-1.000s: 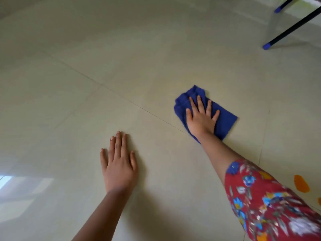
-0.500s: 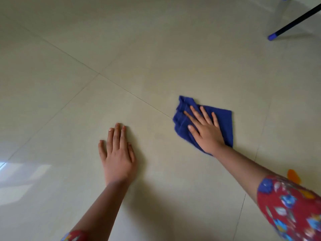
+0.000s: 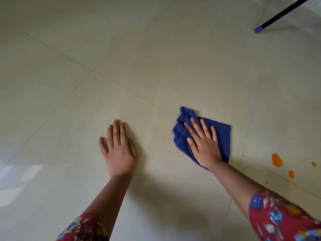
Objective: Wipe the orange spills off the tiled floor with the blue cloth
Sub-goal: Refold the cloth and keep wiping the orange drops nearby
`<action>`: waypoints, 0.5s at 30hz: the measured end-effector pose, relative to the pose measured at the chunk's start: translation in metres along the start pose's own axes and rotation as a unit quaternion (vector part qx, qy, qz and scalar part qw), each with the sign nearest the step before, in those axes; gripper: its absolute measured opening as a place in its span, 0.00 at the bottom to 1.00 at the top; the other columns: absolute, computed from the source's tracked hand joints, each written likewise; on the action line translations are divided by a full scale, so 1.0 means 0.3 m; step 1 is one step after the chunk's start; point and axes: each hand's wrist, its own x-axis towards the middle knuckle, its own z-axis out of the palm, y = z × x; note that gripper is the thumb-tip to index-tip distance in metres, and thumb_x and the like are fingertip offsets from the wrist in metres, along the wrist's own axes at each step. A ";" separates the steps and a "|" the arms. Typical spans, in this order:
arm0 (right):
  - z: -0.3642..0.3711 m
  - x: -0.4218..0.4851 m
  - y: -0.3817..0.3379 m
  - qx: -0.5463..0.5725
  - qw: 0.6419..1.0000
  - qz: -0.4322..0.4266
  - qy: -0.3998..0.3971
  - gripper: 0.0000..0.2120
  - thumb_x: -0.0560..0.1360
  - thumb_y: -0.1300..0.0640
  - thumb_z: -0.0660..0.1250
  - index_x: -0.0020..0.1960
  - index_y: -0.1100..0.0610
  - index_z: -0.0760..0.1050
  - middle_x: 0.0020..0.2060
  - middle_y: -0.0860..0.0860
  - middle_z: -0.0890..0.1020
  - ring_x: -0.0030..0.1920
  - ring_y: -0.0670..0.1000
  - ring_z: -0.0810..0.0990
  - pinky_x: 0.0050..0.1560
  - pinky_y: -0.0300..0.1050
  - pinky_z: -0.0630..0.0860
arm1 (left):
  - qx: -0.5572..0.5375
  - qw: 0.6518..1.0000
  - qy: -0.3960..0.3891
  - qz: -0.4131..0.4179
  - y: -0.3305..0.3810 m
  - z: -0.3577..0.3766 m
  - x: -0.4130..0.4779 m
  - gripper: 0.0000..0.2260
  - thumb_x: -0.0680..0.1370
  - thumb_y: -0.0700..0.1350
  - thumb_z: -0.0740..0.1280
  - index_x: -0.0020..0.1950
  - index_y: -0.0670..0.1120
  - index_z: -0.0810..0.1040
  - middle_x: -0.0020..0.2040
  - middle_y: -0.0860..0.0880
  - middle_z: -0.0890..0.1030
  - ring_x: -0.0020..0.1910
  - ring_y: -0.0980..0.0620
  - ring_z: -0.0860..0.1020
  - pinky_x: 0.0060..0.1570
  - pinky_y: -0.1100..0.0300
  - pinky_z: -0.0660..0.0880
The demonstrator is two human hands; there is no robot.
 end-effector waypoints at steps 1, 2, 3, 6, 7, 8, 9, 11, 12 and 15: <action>-0.006 0.049 -0.016 0.011 0.998 0.057 0.002 0.27 0.80 0.41 0.42 0.78 0.43 0.51 0.78 0.43 0.52 0.78 0.54 0.52 0.73 0.64 0.53 | 0.002 1.000 0.000 0.001 -0.004 0.001 0.007 0.26 0.80 0.49 0.48 0.79 0.45 0.55 0.80 0.48 0.53 0.79 0.48 0.51 0.75 0.43 0.46; -0.013 0.102 -0.061 0.024 0.995 0.099 0.000 0.28 0.79 0.40 0.40 0.78 0.43 0.51 0.79 0.43 0.51 0.78 0.55 0.50 0.73 0.65 0.51 | -0.002 1.000 -0.001 -0.003 -0.014 0.001 0.020 0.27 0.80 0.50 0.48 0.79 0.45 0.55 0.80 0.48 0.54 0.78 0.47 0.51 0.75 0.42 0.46; -0.022 0.123 -0.102 0.030 0.993 0.112 -0.006 0.29 0.78 0.40 0.39 0.78 0.42 0.50 0.79 0.44 0.50 0.78 0.56 0.49 0.73 0.66 0.49 | -0.008 1.000 -0.004 -0.004 -0.011 0.002 0.016 0.26 0.80 0.50 0.48 0.78 0.45 0.56 0.80 0.48 0.54 0.78 0.47 0.51 0.75 0.42 0.45; 0.004 -0.021 -0.149 -0.011 0.996 -0.085 -0.018 0.27 0.80 0.41 0.45 0.78 0.43 0.51 0.79 0.47 0.52 0.78 0.58 0.50 0.73 0.67 0.52 | 0.016 0.996 0.001 0.090 -0.004 -0.003 -0.006 0.24 0.80 0.50 0.51 0.75 0.46 0.64 0.79 0.48 0.59 0.78 0.47 0.54 0.74 0.44 0.43; 0.009 -0.101 -0.106 -0.022 0.985 -0.170 -0.021 0.26 0.81 0.41 0.47 0.78 0.42 0.51 0.79 0.46 0.53 0.78 0.57 0.51 0.73 0.65 0.51 | 0.028 0.990 0.005 0.135 -0.003 -0.002 -0.009 0.22 0.81 0.50 0.51 0.74 0.46 0.67 0.78 0.48 0.61 0.77 0.47 0.56 0.74 0.44 0.44; 0.012 -0.163 -0.028 -0.026 0.973 -0.229 -0.027 0.26 0.81 0.42 0.49 0.78 0.41 0.51 0.79 0.46 0.53 0.78 0.56 0.51 0.74 0.63 0.50 | 0.038 0.985 0.008 0.167 0.001 -0.006 -0.018 0.22 0.81 0.50 0.51 0.72 0.45 0.70 0.77 0.49 0.64 0.76 0.48 0.59 0.74 0.45 0.47; 0.013 -0.193 0.059 -0.028 0.968 -0.249 -0.025 0.26 0.81 0.42 0.49 0.78 0.41 0.51 0.79 0.45 0.53 0.78 0.55 0.52 0.74 0.62 0.51 | 0.048 0.980 0.006 0.191 0.003 -0.008 -0.019 0.22 0.81 0.51 0.50 0.71 0.45 0.71 0.76 0.49 0.65 0.75 0.48 0.61 0.74 0.45 0.49; 0.014 -0.164 0.248 -0.034 0.981 -0.190 -0.015 0.26 0.81 0.42 0.48 0.78 0.41 0.51 0.78 0.46 0.54 0.78 0.55 0.53 0.72 0.64 0.56 | 0.052 0.975 -0.011 0.215 0.046 0.001 -0.026 0.24 0.81 0.52 0.49 0.71 0.44 0.71 0.76 0.49 0.65 0.75 0.48 0.61 0.75 0.47 0.49; 0.015 -0.105 0.315 -0.032 0.990 -0.136 -0.015 0.26 0.80 0.42 0.47 0.78 0.42 0.51 0.78 0.46 0.55 0.78 0.55 0.54 0.71 0.65 0.59 | 0.048 0.973 -0.022 0.223 0.083 0.010 -0.029 0.24 0.81 0.53 0.49 0.72 0.44 0.70 0.76 0.49 0.64 0.76 0.48 0.60 0.75 0.48 0.47; -0.017 0.135 0.416 0.016 0.999 0.041 0.001 0.28 0.79 0.41 0.41 0.78 0.44 0.52 0.79 0.44 0.53 0.78 0.54 0.52 0.73 0.64 0.53 | 0.022 0.967 -0.074 0.243 0.305 0.081 -0.072 0.30 0.78 0.58 0.48 0.77 0.47 0.60 0.80 0.50 0.52 0.78 0.50 0.49 0.74 0.51 0.39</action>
